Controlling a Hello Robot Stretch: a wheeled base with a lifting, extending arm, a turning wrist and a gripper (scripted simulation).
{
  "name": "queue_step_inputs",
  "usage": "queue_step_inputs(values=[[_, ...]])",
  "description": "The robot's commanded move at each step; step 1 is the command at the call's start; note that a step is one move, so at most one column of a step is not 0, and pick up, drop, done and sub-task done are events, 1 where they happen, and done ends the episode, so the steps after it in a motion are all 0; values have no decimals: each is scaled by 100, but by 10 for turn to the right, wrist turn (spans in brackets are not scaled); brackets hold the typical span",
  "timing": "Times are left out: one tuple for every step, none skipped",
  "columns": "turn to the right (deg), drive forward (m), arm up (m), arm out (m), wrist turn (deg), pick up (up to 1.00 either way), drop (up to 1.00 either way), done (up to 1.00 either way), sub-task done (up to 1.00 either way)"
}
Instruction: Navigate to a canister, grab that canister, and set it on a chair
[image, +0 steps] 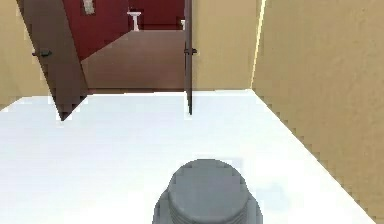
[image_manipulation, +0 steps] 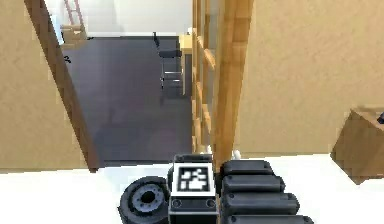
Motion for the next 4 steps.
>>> queue_step_inputs(values=[[450,0,0,0,0,0,0,0,0],[90,0,0,0,0,0,0,0,0],[0,40,0,0,0,0,0,0,0],[180,0,0,0,0,0,0,0,0]])
